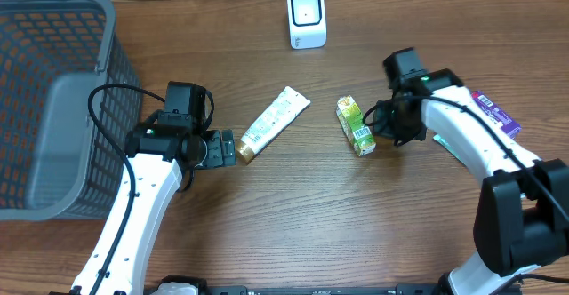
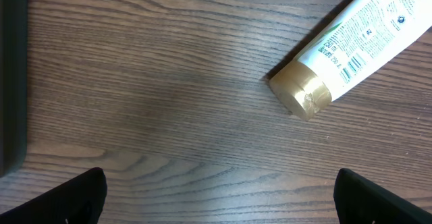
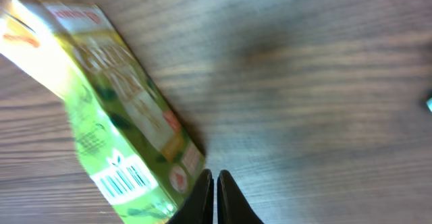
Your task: Scan the item barcode
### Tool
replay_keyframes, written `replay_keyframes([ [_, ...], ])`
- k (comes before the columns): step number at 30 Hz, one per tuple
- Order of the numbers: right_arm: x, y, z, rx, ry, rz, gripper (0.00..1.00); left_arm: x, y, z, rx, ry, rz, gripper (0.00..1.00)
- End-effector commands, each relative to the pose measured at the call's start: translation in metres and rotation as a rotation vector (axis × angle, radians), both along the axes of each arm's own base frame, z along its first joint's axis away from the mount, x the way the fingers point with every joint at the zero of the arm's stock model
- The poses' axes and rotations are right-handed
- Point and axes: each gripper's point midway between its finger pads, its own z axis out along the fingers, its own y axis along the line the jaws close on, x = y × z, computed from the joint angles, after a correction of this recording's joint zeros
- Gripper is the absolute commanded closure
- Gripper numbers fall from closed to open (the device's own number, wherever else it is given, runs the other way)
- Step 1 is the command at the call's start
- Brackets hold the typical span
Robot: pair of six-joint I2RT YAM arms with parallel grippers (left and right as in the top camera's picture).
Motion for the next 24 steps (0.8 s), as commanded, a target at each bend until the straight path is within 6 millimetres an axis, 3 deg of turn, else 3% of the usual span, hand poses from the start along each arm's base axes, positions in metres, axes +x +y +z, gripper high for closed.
replay_keyframes([
  [1, 0.008, 0.022, 0.017, 0.169, -0.029, 0.067, 0.94, 0.000, 0.000, -0.002, 0.005, 0.001, 0.009, 0.00],
  [9, -0.004, 0.024, -0.007, 0.188, 0.028, 0.013, 0.96, 0.000, 0.000, -0.002, 0.005, 0.001, 0.009, 0.00],
  [18, -0.030, 0.042, -0.015, 0.192, 0.102, 0.062, 0.96, 0.000, 0.000, -0.002, 0.005, 0.001, 0.009, 0.00],
  [21, -0.034, 0.056, -0.013, 0.222, 0.107, 0.096, 0.96, 0.000, 0.000, -0.002, 0.005, 0.002, 0.009, 0.00],
  [24, -0.043, 0.084, -0.008, 0.291, 0.114, 0.158, 0.96, 0.000, 0.000, -0.002, 0.005, 0.001, 0.009, 0.01],
])
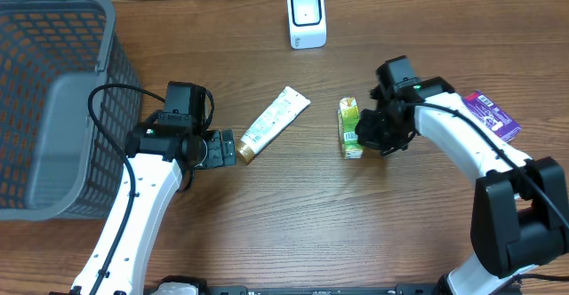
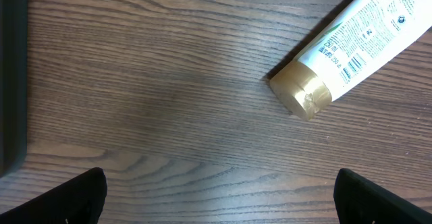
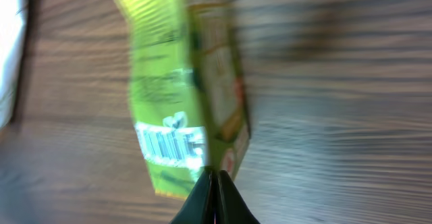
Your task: Scan the item barcode
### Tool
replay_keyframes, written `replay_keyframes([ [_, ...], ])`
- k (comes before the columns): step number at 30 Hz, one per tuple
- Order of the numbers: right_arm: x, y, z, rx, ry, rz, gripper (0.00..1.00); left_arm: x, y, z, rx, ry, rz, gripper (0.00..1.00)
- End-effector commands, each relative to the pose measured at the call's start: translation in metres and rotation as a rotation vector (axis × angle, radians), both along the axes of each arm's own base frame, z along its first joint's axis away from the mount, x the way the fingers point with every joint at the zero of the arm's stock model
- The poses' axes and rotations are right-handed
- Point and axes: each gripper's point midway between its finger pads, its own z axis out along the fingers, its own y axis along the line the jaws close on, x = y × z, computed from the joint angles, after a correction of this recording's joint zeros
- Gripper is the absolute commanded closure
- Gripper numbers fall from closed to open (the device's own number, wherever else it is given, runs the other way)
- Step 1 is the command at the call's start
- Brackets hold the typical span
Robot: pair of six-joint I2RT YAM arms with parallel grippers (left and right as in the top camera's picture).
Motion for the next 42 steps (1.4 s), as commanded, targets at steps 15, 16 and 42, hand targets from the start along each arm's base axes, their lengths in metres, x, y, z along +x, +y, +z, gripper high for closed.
replay_keyframes([
  [15, 0.025, 0.078, 0.046, 0.065, -0.213, 0.163, 0.54, 0.000, 0.000, -0.002, 0.005, 0.002, 0.009, 0.00],
  [16, 0.037, 0.070, 0.055, 0.031, -0.249, 0.144, 0.50, 0.000, 0.000, -0.002, 0.005, 0.001, 0.009, 0.00],
  [42, 0.103, -0.018, -0.006, -0.465, -0.336, 0.073, 0.44, 0.000, 0.000, -0.002, 0.005, 0.001, 0.009, 0.01],
])
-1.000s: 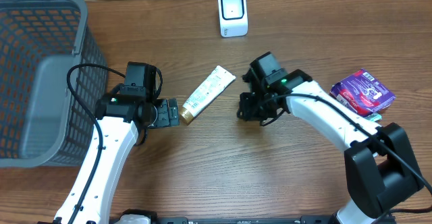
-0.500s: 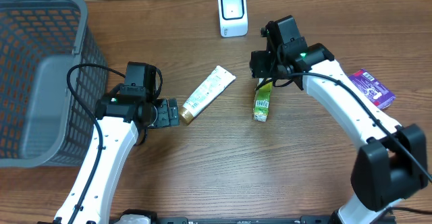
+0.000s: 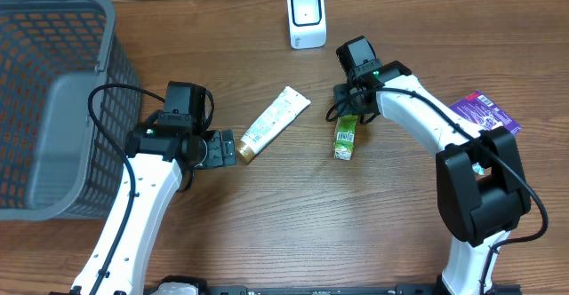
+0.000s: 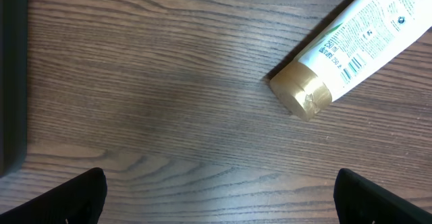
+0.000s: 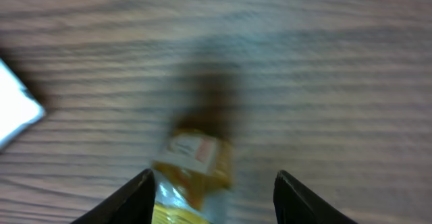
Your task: Scan the item barcode
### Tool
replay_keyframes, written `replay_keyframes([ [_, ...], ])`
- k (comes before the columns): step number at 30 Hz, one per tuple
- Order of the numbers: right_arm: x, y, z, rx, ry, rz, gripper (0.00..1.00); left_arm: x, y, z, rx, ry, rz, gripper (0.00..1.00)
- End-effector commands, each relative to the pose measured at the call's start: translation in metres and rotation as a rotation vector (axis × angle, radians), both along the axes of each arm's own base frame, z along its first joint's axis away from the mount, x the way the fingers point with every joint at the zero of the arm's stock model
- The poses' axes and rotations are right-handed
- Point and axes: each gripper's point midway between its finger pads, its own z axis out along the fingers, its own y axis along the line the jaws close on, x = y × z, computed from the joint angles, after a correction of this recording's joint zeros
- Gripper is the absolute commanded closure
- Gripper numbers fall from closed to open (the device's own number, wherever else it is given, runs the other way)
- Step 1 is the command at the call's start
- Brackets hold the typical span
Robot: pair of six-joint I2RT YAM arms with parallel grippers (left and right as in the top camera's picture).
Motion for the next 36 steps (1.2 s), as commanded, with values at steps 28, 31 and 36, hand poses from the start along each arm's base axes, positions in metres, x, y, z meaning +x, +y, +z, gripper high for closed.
replay_keyframes([
  [28, -0.123, 0.017, 0.087, -0.017, 0.516, 0.025, 0.43, 0.000, 0.000, -0.002, 0.005, 0.002, 0.009, 0.00],
  [31, -0.144, 0.034, 0.080, -0.057, 0.544, 0.097, 0.43, 0.000, 0.000, -0.002, 0.005, 0.002, 0.009, 0.00],
  [36, -0.171, 0.043, 0.064, -0.157, 0.575, 0.177, 0.39, 0.000, 0.000, -0.002, 0.005, 0.002, 0.009, 0.00],
])
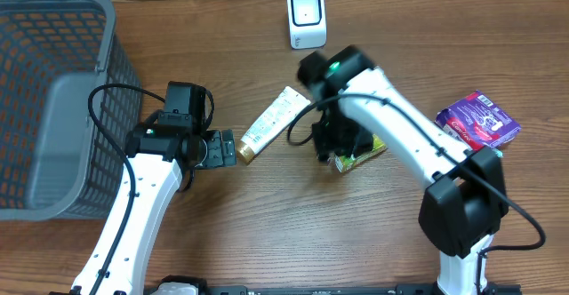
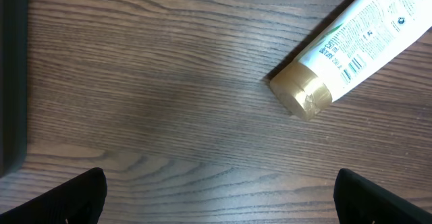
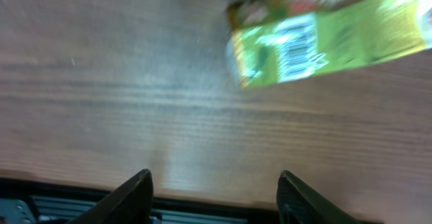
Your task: Scan the item barcode
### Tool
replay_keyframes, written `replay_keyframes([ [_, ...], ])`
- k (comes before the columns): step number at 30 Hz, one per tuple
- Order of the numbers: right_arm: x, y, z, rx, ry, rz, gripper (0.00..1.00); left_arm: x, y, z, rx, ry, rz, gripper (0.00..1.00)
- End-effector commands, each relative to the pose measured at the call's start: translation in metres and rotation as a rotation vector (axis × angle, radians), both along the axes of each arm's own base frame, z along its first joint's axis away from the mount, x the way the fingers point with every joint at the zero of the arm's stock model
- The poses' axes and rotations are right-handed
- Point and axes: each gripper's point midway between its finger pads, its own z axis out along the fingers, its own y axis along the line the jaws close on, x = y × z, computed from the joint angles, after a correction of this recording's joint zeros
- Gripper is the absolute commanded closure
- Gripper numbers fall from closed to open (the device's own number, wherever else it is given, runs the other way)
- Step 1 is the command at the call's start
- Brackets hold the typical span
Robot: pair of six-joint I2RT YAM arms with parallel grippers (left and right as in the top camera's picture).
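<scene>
A green juice carton [image 1: 363,152] lies flat on the wooden table, partly under my right arm. In the right wrist view the carton [image 3: 337,32] fills the top right, its barcode [image 3: 298,46] facing up. My right gripper [image 3: 214,198] is open and empty, off the carton's end; overhead it [image 1: 335,138] sits just left of the carton. The white scanner [image 1: 307,17] stands at the back middle. My left gripper [image 2: 219,200] is open and empty, close to the gold cap [image 2: 302,96] of a white tube [image 1: 276,121].
A grey mesh basket [image 1: 53,99] takes up the left side. A purple packet [image 1: 477,120] lies at the right. The table's front edge [image 3: 202,193] shows low in the right wrist view.
My right gripper, still open, has moved from the carton's far end to its left side with the wrist turned. The carton now lies slanted crosswise, a little further right. The left arm has not moved.
My right gripper was shut beside the tilted carton, on its right. Then it was shut against the carton, which lay straighter. Then it stood open over the carton's far end. Now it is open left of the carton, which has turned crosswise. The left gripper stayed open by the tube.
</scene>
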Motion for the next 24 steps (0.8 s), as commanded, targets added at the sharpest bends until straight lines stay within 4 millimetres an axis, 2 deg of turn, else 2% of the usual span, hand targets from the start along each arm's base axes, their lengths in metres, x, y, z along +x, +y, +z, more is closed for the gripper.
replay_keyframes([
  [1, -0.013, -0.006, -0.011, -0.057, 0.016, 0.048, 0.40, 0.000, 0.000, -0.002, 0.005, 0.002, 0.009, 0.00],
  [8, -0.019, -0.011, -0.051, -0.067, 0.025, 0.076, 0.40, 0.000, 0.000, -0.002, 0.005, 0.002, 0.009, 0.00],
  [15, -0.007, -0.001, -0.080, -0.008, -0.047, 0.098, 0.40, 0.000, 0.000, -0.002, 0.005, 0.002, 0.009, 0.00],
  [17, 0.004, 0.006, -0.086, 0.030, -0.093, 0.139, 0.40, 0.000, 0.000, -0.002, 0.005, 0.002, 0.009, 0.00],
  [18, 0.018, 0.010, -0.089, 0.036, -0.162, 0.149, 0.40, 0.000, 0.000, -0.002, 0.005, 0.002, 0.009, 0.01],
  [24, 0.072, 0.013, -0.085, -0.003, -0.404, 0.147, 0.38, 0.000, 0.000, -0.002, 0.005, 0.002, 0.009, 0.01],
])
